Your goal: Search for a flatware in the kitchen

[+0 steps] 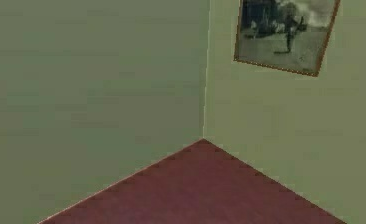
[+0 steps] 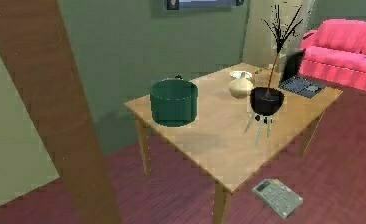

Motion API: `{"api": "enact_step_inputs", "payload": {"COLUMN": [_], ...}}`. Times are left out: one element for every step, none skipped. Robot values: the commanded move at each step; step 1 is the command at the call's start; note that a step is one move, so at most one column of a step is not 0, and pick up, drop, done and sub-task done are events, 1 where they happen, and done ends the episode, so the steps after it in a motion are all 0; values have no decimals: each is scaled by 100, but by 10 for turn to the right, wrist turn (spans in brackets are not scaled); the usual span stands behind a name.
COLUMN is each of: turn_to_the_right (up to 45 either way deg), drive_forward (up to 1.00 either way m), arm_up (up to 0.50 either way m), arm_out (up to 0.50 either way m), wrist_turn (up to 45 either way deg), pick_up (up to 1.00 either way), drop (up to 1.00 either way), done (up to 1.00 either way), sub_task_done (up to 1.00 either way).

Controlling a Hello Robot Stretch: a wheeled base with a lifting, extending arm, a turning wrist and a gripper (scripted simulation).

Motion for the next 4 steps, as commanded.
{"api": "enact_step_inputs", "payload": {"turn_to_the_right": [-450, -450, 0, -270], "drive_forward": [0, 0, 35, 0], "arm_up": [0, 0, 0, 0], "arm_out": [0, 0, 0, 0], "wrist_turn": [0, 0, 0, 0], "pick_up": [0, 0, 0, 0], "drop": [0, 0, 0, 0], "done": [0, 0, 0, 0], "sub_task_done": [0, 0, 0, 0]}}
